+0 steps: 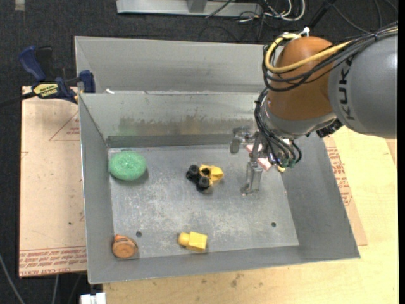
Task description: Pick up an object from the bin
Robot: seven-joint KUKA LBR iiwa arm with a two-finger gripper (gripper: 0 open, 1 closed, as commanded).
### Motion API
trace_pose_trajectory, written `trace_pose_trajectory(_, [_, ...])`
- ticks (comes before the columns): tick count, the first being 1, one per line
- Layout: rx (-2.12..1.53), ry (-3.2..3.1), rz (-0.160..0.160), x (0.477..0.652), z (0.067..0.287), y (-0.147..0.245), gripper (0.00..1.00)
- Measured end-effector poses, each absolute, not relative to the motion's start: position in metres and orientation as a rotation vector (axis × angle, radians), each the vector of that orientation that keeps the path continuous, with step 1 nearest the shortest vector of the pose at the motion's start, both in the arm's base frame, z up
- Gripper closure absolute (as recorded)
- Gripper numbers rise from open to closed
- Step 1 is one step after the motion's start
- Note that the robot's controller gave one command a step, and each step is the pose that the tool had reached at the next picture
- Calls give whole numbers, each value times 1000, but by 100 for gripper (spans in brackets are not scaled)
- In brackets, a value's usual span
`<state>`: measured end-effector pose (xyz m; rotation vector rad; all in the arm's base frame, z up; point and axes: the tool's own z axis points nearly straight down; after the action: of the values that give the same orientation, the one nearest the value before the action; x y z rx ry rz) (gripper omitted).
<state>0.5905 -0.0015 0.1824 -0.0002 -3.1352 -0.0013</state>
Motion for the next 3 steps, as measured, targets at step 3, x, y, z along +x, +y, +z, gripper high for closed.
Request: trace_pose_trajectory(3, [496,-3103,-2,623,118,24,0])
